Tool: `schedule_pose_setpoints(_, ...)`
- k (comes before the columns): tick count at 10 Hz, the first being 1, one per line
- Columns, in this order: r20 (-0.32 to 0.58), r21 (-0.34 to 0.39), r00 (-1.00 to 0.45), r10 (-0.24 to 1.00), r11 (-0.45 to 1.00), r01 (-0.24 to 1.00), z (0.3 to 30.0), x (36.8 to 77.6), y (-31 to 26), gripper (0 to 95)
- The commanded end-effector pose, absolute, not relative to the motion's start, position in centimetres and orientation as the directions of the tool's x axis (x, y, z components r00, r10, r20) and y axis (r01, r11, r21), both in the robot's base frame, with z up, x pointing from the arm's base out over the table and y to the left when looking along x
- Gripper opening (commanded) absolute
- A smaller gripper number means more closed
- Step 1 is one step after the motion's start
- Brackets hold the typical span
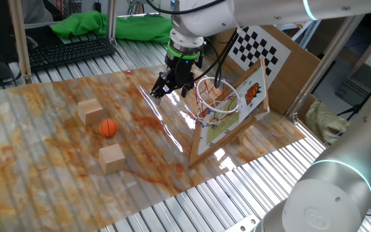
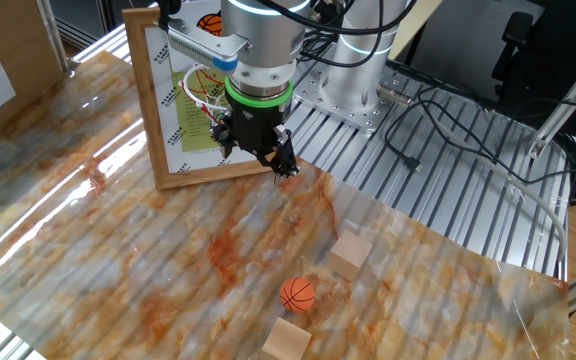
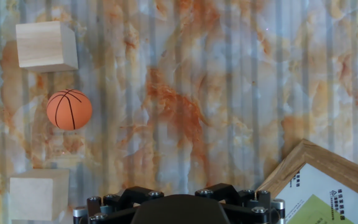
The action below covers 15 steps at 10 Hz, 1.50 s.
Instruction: Grab a basketball, release it and shoot it into the basket
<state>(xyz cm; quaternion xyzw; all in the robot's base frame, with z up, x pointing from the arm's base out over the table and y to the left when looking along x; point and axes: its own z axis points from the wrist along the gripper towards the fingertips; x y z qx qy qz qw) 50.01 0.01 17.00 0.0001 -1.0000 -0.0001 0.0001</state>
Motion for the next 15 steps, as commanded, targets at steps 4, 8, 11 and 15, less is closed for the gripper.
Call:
schedule_pose_setpoints(4,-0.064,0.020,-0.985,0.162,0.987,0.161,16.7,49.8,0.5,0.0)
schedule_pose_setpoints(8,-0.061,0.020,-0.984,0.169,0.986,0.168,16.7,49.7,1.1,0.0)
schedule_pose_setpoints(11,-0.060,0.020,-0.983,0.171,0.985,0.170,16.7,49.7,1.3,0.0)
schedule_pose_setpoints(15,-0.060,0.021,-0.982,0.176,0.984,0.175,16.7,49.7,1.5,0.0)
